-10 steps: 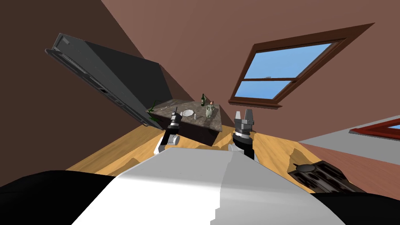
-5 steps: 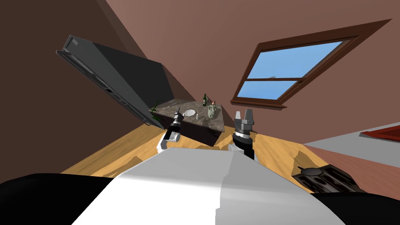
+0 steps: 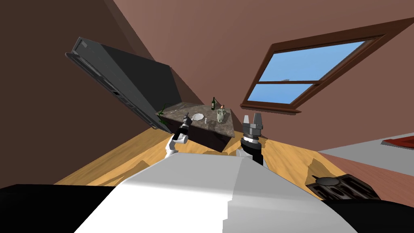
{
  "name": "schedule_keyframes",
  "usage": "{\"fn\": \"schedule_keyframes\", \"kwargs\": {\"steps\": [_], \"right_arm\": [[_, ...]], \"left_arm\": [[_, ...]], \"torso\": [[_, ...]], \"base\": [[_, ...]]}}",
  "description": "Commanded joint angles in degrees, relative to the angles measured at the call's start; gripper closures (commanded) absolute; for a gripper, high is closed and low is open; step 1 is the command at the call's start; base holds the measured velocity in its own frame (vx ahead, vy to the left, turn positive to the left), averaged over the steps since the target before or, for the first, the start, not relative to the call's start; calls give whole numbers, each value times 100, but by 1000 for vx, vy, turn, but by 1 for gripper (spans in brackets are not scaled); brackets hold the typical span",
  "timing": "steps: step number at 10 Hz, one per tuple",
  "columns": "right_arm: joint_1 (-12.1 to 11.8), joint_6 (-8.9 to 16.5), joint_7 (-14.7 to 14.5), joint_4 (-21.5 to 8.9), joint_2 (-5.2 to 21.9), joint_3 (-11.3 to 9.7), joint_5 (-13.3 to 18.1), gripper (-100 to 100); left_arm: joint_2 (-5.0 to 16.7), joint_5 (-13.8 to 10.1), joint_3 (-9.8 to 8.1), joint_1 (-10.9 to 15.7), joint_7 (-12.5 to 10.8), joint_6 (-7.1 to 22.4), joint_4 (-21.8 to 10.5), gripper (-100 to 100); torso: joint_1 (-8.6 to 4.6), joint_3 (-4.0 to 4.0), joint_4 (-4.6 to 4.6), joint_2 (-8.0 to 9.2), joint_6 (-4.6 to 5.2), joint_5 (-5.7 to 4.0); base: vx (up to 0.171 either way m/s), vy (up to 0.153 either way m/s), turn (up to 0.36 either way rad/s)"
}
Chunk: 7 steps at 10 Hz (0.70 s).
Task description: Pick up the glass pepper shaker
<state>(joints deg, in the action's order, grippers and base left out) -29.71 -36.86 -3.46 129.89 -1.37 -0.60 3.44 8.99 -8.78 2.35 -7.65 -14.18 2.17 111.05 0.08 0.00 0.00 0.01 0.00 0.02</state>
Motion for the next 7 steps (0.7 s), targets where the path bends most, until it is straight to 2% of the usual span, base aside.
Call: {"fn": "schedule_keyframes", "kwargs": {"steps": [1, 2, 3, 4, 5, 6, 7], "right_arm": [[0, 0, 0, 0, 0, 0, 0, 0], [0, 0, 0, 0, 0, 0, 0, 0], [0, 0, 0, 0, 0, 0, 0, 0], [0, 0, 0, 0, 0, 0, 0, 0], [0, 0, 0, 0, 0, 0, 0, 0], [0, 0, 0, 0, 0, 0, 0, 0], [0, 0, 0, 0, 0, 0, 0, 0]], "left_arm": [[36, -95, -10, 273, -163, 286, -255, -100], [36, -95, -10, 273, -163, 417, -255, -100], [85, -200, -20, 487, -331, 608, -450, -100], [85, -200, -20, 536, -331, 771, -523, -100], [130, -309, -29, 759, -500, 950, -723, -100], [130, -309, -29, 805, -500, 1128, -796, -100], [170, -422, -37, 976, -670, 1301, -940, -100]], "torso": [[0, 0, 0, 0, 0, 0], [6, 1, 0, 1, -1, 1], [4, 1, 0, 1, 0, 1], [5, -1, 0, -2, 0, 1], [3, -2, -1, -3, 0, 1], [6, -2, 0, -3, 0, 1], [3, -1, -1, -2, 0, 1]], "base": [[-10, 37, 57], [-3, 35, 20], [3, 35, 46], [6, 32, 17], [1, 38, 29], [3, 30, 16], [-2, 32, 35]]}}
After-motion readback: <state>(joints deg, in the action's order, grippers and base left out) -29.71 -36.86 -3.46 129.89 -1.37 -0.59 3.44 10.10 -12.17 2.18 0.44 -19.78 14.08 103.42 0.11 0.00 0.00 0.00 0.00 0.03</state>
